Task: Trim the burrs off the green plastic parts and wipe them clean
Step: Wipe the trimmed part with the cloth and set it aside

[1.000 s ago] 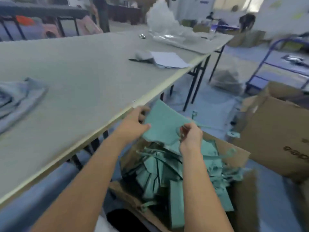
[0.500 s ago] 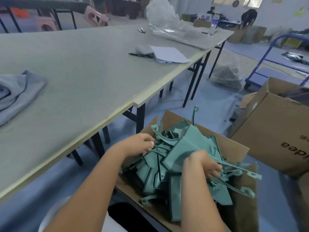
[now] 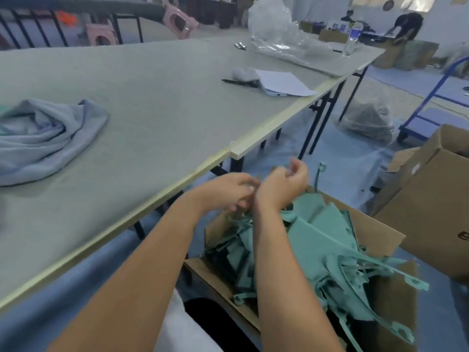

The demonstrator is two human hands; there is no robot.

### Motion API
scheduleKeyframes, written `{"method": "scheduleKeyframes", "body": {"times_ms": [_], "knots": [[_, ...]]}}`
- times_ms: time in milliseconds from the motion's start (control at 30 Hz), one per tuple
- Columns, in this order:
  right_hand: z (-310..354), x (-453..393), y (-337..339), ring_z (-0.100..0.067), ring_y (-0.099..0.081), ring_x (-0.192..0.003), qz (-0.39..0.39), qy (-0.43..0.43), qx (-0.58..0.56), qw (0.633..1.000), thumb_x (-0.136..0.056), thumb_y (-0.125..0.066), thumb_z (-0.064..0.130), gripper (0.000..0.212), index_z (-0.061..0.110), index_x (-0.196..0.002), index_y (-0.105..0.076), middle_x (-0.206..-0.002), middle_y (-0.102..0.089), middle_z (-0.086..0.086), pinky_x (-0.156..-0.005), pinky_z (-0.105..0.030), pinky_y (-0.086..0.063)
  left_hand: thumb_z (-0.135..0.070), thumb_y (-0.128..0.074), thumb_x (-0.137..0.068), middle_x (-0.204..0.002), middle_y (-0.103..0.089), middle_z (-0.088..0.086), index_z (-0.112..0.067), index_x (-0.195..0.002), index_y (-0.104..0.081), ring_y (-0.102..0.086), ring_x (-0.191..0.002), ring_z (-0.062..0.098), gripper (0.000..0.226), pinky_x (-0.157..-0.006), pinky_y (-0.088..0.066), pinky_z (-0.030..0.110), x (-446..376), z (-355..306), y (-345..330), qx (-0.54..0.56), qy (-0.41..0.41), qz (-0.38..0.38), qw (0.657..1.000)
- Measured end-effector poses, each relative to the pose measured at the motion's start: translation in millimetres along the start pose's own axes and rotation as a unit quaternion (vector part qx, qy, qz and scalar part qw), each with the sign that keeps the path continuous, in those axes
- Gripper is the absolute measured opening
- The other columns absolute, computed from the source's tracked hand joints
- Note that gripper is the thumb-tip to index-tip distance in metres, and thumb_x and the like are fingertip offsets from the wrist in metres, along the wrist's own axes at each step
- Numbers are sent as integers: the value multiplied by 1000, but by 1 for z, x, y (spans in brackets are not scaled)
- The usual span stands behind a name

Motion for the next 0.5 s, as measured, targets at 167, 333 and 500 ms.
{"method": "scheduleKeyframes", "body": {"times_ms": [167, 333, 500], "knots": [[82, 93, -139, -2, -52, -78, 278, 124, -56, 951, -83, -48, -2, 22, 17, -84, -59, -96, -64, -6, -71, -7, -37, 3, -42, -86, -82, -72, 0, -22, -105, -62, -70, -77, 13, 37, -74, -57, 32, 72, -7, 128, 59, -18, -206, 977], [108, 233, -223, -4, -52, -77, 513, 169, -52, 840, -85, -49, 5, 21, 24, -78, -56, -84, -60, 10, -71, -13, -38, -4, -41, -97, -83, -74, -3, -23, -100, -64, -71, -80, 15, 30, -67, -55, 26, 196, 51, 223, 129, 0, -381, 916], [108, 393, -263, -20, -58, -86, 673, 303, 29, 674, -88, -55, 16, 12, 15, -77, -60, -83, -64, -2, -79, -34, -44, 5, -41, -90, -69, -69, -4, -20, -82, -62, -63, -58, 5, 33, -55, -49, 15, 350, 131, 281, 164, 31, -675, 719]]}}
Point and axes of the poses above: each hand's wrist, its own x-axis away from the middle knuckle, its own y-axis out of the back of the hand, z = x × y, the point moved 8 cm from there along -x, towards the middle knuckle
